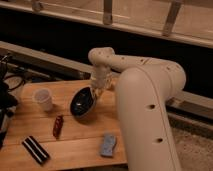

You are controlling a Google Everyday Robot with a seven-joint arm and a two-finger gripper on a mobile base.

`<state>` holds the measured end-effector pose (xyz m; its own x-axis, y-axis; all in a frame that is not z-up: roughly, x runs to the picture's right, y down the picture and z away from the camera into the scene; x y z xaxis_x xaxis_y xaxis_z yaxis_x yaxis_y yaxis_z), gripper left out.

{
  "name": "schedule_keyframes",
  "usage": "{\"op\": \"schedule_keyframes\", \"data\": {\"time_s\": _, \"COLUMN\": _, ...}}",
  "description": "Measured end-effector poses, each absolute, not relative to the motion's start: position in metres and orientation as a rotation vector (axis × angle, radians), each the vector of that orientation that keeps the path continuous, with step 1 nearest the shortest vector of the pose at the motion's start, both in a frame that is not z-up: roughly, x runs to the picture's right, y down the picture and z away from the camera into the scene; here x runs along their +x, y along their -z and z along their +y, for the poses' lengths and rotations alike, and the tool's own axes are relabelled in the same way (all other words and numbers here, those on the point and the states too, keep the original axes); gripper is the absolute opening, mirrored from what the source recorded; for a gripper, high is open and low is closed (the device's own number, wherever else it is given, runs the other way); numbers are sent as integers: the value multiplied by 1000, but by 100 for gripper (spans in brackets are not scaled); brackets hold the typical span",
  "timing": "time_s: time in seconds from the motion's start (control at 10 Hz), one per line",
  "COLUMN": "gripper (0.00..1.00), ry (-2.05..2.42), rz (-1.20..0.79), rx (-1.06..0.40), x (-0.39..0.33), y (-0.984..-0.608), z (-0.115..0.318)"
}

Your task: Drag the ceramic bowl in a circle

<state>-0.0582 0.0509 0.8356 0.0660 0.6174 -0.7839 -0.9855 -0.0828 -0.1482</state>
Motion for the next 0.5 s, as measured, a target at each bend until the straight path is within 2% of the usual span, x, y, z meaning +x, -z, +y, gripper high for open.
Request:
{"op": "schedule_keyframes", "data": {"time_s": 0.3, "gripper": 21, "ry": -1496, "rz": 554, "rx": -884, "x": -54, "y": -853, "z": 47}}
{"op": "schedule_keyframes", "data": {"time_s": 0.5, "gripper": 18, "ry": -1519, "rz": 561, "rx": -922, "x": -43, "y": -890, "z": 43}}
